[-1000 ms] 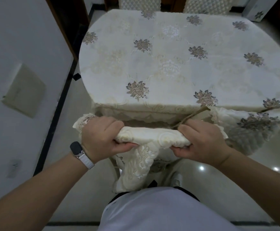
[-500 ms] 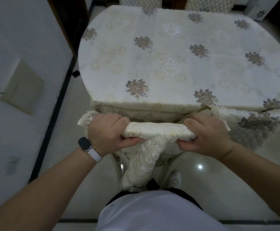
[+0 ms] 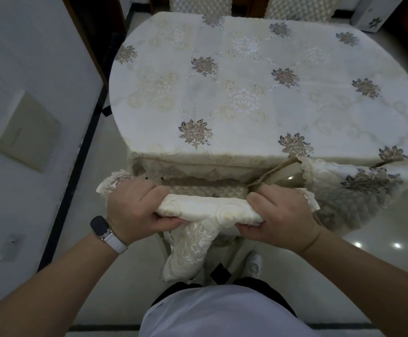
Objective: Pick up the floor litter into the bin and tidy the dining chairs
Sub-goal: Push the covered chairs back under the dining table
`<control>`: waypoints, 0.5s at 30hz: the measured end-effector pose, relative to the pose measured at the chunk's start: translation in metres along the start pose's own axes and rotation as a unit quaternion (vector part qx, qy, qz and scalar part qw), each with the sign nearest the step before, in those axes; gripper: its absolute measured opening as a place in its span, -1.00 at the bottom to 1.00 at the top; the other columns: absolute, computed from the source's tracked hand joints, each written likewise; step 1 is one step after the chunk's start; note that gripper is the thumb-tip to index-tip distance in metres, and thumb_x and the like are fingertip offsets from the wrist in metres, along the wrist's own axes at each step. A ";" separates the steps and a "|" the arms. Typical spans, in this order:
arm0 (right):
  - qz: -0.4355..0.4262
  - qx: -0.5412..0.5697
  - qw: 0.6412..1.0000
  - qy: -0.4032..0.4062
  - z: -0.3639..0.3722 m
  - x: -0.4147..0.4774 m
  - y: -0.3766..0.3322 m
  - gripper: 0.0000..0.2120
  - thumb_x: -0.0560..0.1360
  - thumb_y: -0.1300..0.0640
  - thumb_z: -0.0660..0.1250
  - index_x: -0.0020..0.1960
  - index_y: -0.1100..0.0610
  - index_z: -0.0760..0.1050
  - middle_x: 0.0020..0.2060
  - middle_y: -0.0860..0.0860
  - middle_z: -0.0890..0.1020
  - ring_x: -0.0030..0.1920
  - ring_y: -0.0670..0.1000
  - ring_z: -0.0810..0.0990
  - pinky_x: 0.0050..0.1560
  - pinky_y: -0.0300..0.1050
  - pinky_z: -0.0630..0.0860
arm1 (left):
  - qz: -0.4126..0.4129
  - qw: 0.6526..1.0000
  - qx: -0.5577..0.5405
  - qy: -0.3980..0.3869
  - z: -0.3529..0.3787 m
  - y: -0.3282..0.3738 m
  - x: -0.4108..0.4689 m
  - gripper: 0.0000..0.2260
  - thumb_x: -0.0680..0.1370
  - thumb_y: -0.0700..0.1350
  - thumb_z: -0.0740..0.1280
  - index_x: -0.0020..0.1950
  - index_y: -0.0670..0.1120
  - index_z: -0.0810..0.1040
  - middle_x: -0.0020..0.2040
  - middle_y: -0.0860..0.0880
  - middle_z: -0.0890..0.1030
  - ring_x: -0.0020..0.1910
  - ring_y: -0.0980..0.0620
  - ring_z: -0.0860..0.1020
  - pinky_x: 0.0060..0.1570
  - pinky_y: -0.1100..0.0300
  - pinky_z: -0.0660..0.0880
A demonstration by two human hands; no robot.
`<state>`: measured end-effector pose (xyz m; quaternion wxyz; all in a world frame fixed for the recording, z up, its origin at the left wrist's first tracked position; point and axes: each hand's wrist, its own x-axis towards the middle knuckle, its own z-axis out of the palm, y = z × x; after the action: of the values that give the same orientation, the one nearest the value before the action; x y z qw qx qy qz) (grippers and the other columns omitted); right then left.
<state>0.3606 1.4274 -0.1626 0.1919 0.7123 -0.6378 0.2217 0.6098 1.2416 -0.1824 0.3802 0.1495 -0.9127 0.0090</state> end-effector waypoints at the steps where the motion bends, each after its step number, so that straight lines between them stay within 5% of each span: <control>1: -0.006 -0.001 1.000 -0.003 -0.001 -0.003 0.003 -0.59 0.41 -0.18 0.41 -0.30 0.18 0.52 -0.42 0.05 0.43 -0.46 0.07 0.39 -0.46 -0.11 0.27 | -0.004 1.000 0.004 0.000 0.001 0.006 -0.002 -0.47 0.35 0.31 0.50 -0.29 -0.18 0.58 -0.40 -0.09 0.54 -0.46 -0.10 0.50 -0.48 0.06 0.41; 11: -0.018 0.005 1.000 -0.006 0.002 -0.002 0.064 -0.61 0.39 -0.16 0.28 -0.31 0.18 0.54 -0.42 0.06 0.46 -0.47 0.09 0.42 -0.52 -0.12 0.34 | -0.032 0.999 0.038 0.000 0.031 0.037 0.019 -0.50 0.43 0.33 0.42 -0.30 -0.13 0.58 -0.41 -0.05 0.50 -0.45 -0.06 0.48 -0.43 0.12 0.34; 15: -0.017 -0.001 1.000 0.016 0.011 0.008 0.062 -0.61 0.40 -0.17 0.31 -0.30 0.17 0.52 -0.42 0.05 0.44 -0.46 0.08 0.41 -0.43 -0.18 0.21 | -0.026 0.999 0.042 -0.007 0.035 0.017 0.025 -0.47 0.39 0.35 0.43 -0.31 -0.14 0.55 -0.42 -0.06 0.48 -0.45 -0.07 0.46 -0.44 0.11 0.34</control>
<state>0.3005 1.4077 -0.1675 0.2065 0.7194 -0.6226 0.2286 0.5641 1.2463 -0.1884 0.3670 0.1887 -0.9101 0.0367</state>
